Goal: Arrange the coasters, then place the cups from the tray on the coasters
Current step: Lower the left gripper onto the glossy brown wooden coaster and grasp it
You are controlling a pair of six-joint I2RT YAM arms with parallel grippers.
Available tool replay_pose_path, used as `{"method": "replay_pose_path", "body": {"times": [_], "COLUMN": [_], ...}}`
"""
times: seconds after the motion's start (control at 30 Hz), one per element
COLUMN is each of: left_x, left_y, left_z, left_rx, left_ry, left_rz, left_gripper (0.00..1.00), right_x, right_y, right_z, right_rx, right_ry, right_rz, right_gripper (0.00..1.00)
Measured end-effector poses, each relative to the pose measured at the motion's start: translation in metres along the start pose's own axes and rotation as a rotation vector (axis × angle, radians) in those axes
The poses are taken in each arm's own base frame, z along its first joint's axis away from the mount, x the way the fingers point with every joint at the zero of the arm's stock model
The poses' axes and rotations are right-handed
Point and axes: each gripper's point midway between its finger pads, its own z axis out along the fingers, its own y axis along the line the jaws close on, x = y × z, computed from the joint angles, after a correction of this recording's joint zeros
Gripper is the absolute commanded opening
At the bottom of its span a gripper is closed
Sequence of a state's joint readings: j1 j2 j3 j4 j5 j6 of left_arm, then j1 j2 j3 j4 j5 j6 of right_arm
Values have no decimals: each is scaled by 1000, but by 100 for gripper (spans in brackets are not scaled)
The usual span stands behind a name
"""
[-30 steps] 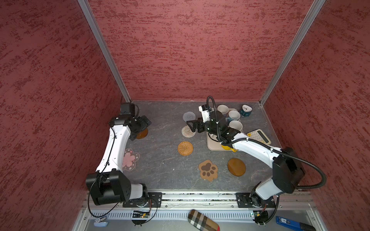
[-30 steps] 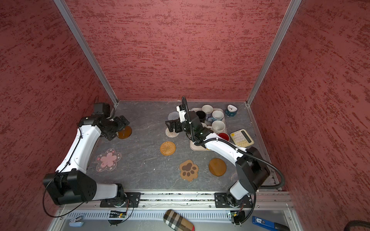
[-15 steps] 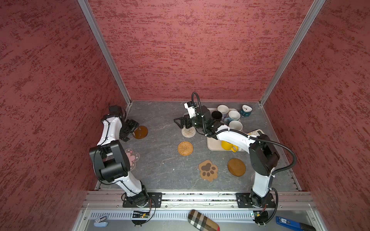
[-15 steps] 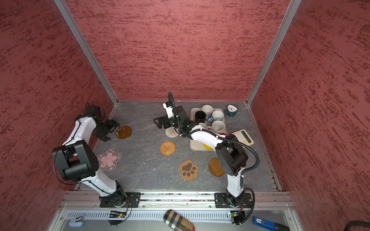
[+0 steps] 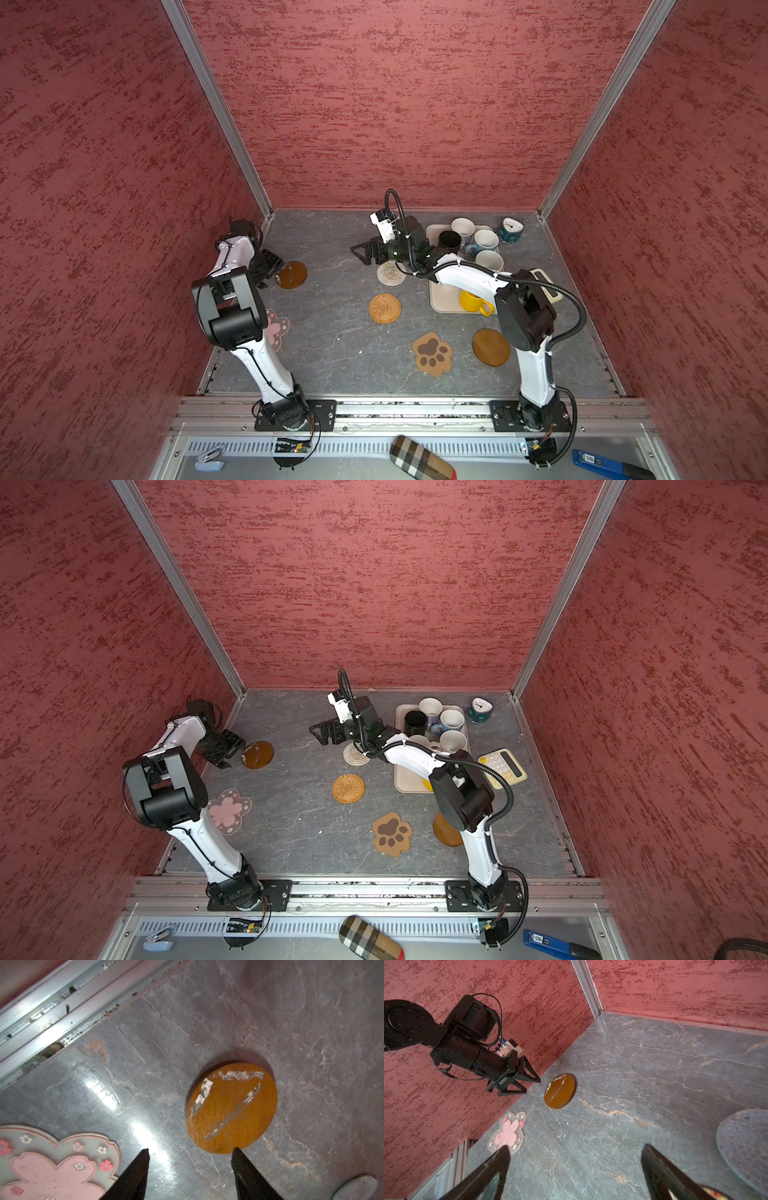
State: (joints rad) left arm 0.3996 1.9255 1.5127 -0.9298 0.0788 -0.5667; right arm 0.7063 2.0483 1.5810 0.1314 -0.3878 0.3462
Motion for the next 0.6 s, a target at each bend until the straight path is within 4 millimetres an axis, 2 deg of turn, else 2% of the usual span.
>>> {"method": "replay_pose_path", "body": {"times": [0.2,0.43,0.6], "left_x": [-10,0,5], "left_y": [-7,-11,-21], "left_z": [17,42,48], "left_rx": [-23,-57,-56], "left_ry": [-7,37,41], "left_rz": [20,63,103], "left_gripper": [57,53,51], "right_x": [1,1,0], "right_y": [1,1,0], "right_z": [0,0,0], "right_rx": [-4,-4,-5], "right_ry": [4,3,3], "right_rz": [-6,-6,-5], "right_gripper": [99,99,99]}}
